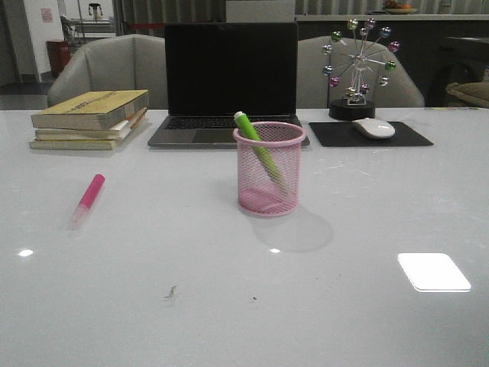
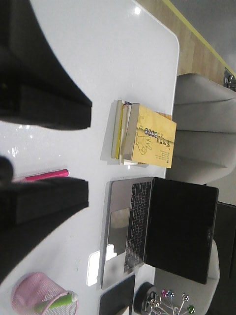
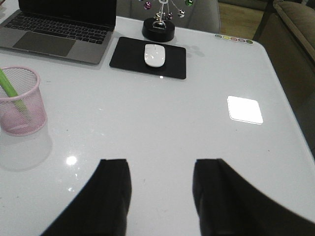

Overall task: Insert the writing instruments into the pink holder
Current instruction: 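Lower the left gripper over the pink highlighter and close on it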

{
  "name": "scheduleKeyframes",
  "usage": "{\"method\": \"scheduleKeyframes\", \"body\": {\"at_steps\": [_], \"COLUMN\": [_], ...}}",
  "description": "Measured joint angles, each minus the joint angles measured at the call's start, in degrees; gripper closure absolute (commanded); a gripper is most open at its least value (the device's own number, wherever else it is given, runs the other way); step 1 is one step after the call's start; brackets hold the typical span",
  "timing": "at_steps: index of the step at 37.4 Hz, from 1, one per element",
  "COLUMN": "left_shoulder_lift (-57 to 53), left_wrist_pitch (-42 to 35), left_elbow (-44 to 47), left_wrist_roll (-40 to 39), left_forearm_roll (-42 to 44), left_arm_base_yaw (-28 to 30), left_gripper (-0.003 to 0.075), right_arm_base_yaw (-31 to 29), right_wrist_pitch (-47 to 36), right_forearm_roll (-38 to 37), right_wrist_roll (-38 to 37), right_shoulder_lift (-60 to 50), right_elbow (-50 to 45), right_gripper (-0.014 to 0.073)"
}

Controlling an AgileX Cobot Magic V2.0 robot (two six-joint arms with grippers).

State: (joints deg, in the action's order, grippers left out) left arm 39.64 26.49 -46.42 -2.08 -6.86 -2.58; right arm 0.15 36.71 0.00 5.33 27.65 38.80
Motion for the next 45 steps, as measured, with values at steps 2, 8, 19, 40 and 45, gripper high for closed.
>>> {"method": "scheduleKeyframes", "body": {"at_steps": [2, 8, 19, 40, 45], "left_shoulder_lift": [0.0, 0.0, 1.4, 30.2, 39.0], "left_wrist_pitch": [0.0, 0.0, -1.1, 2.0, 3.6], "left_elbow": [0.0, 0.0, -0.3, -21.6, -25.8], "left_wrist_roll": [0.0, 0.0, 0.0, 8.6, 9.1], "left_forearm_roll": [0.0, 0.0, 0.0, -2.3, -2.3], "left_arm_base_yaw": [0.0, 0.0, 0.0, -6.9, -7.5], "left_gripper": [0.0389, 0.0389, 0.0389, 0.0389, 0.0389], "right_arm_base_yaw": [0.0, 0.0, 0.0, 0.0, 0.0], "right_wrist_pitch": [0.4, 0.8, 0.9, 1.4, 1.7], "right_forearm_roll": [0.0, 0.0, 0.0, 0.0, 0.0], "right_wrist_roll": [-0.1, -0.2, -0.2, -0.3, -0.4], "right_shoulder_lift": [-0.4, -0.4, -0.5, -0.5, -0.5], "right_elbow": [-0.2, -0.2, -0.2, -0.2, -0.2], "right_gripper": [0.0178, 0.0178, 0.0178, 0.0178, 0.0178]}}
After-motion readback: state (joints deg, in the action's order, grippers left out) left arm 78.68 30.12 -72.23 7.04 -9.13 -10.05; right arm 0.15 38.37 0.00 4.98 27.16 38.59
